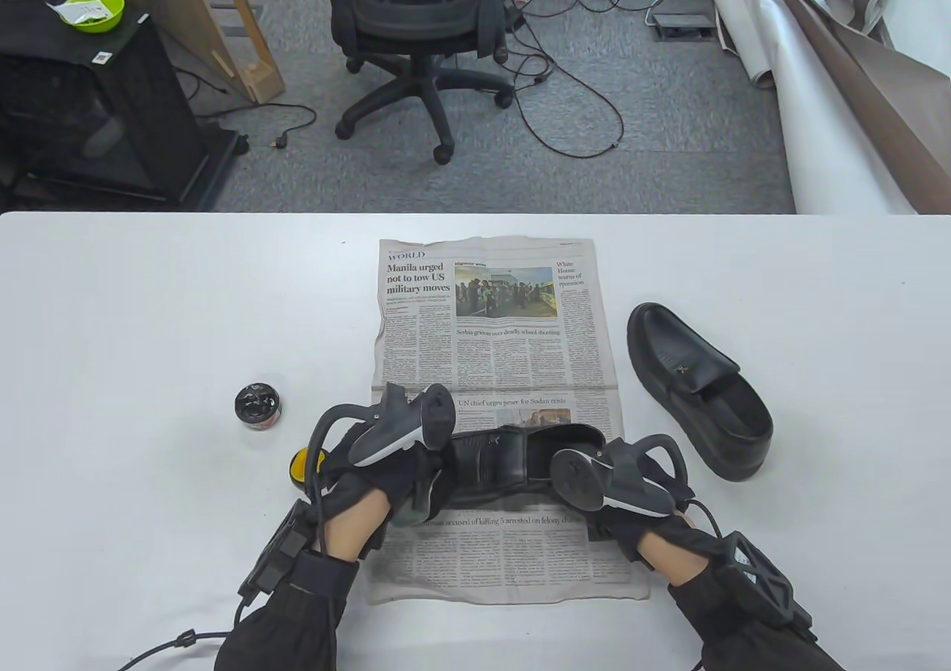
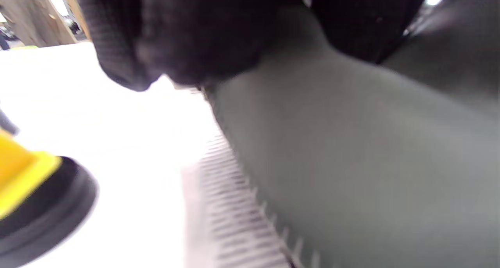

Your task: Dip and apply built-in sponge shoe polish on shoes

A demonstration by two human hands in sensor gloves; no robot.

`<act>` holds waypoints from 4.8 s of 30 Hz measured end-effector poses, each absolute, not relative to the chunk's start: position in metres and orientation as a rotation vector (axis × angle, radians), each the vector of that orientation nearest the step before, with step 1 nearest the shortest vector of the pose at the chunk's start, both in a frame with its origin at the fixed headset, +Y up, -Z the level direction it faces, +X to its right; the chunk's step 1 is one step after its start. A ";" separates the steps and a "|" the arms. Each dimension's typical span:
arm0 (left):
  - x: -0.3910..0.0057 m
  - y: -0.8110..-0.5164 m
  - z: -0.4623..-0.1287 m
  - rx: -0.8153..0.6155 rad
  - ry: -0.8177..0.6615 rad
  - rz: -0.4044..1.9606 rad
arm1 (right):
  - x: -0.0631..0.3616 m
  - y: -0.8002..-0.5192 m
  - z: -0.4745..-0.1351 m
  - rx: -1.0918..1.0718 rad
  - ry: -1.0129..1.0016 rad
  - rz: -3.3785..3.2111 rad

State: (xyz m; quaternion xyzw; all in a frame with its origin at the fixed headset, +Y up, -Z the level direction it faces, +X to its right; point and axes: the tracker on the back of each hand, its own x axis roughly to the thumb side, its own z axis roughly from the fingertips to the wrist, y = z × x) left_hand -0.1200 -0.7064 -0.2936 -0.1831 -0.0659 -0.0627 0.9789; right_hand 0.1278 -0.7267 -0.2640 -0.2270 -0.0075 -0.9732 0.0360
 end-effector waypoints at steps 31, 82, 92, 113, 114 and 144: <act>-0.086 -0.711 -0.270 -0.252 -0.287 -0.026 | 0.128 -0.727 -0.266 -0.717 -0.049 -2.991; -0.134 -0.700 -0.279 -0.264 -0.220 -0.133 | 0.129 -0.727 -0.268 -0.725 -0.076 -3.001; -0.060 -0.699 -0.276 -0.200 -0.384 0.238 | 0.130 -0.728 -0.269 -0.728 -0.077 -3.002; -0.112 -0.711 -0.295 -0.408 -0.215 -0.043 | 0.129 -0.728 -0.269 -0.724 -0.082 -3.009; -0.117 -0.711 -0.295 -0.413 -0.195 -0.059 | 0.129 -0.728 -0.269 -0.725 -0.084 -3.010; -0.062 -0.706 -0.319 -0.428 -0.226 -0.006 | 0.130 -0.728 -0.271 -0.729 -0.097 -3.023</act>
